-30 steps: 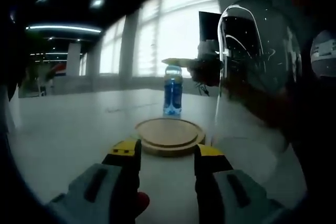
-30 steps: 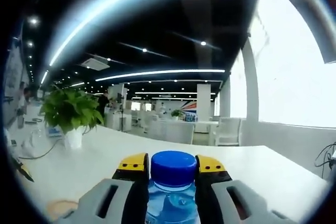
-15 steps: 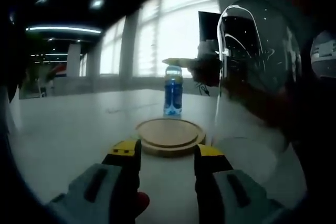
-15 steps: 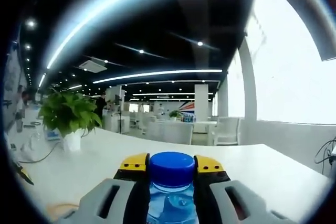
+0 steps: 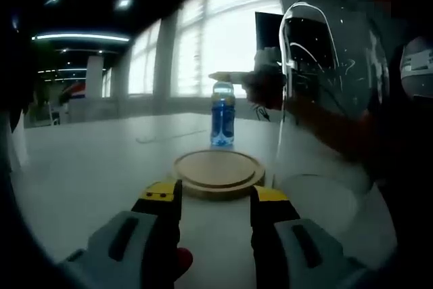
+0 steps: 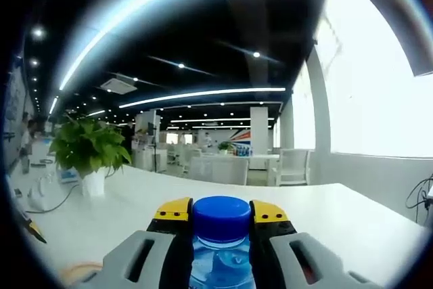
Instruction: Open the cover put in the Mizone put the cover back on
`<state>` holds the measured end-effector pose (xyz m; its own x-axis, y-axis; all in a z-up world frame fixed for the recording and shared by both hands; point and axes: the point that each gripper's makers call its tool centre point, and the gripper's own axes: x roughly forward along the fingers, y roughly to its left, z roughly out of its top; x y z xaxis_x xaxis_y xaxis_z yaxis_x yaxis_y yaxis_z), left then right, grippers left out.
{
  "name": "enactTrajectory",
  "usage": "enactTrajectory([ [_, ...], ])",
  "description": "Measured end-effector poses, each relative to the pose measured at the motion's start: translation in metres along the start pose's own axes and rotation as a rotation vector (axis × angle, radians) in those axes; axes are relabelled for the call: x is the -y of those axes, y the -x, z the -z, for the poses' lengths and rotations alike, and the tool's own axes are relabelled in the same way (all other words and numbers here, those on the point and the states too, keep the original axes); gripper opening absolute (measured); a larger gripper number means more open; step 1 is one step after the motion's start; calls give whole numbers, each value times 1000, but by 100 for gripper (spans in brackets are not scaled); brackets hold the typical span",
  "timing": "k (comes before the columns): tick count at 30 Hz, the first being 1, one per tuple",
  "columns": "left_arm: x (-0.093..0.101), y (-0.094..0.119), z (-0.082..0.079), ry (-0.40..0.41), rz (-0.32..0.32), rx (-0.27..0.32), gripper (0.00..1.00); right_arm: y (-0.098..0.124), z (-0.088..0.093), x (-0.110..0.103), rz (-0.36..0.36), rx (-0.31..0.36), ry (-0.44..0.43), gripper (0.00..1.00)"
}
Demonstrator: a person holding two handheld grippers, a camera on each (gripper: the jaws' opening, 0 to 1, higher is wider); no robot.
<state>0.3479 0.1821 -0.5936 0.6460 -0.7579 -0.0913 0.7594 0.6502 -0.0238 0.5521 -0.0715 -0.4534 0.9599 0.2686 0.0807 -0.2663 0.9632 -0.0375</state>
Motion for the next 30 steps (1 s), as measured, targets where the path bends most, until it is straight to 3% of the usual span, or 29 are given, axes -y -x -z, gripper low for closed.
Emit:
enactTrajectory([
  [30, -1, 1, 0, -4, -3, -4, 33, 1, -3, -22, -64, -6, 43, 24],
])
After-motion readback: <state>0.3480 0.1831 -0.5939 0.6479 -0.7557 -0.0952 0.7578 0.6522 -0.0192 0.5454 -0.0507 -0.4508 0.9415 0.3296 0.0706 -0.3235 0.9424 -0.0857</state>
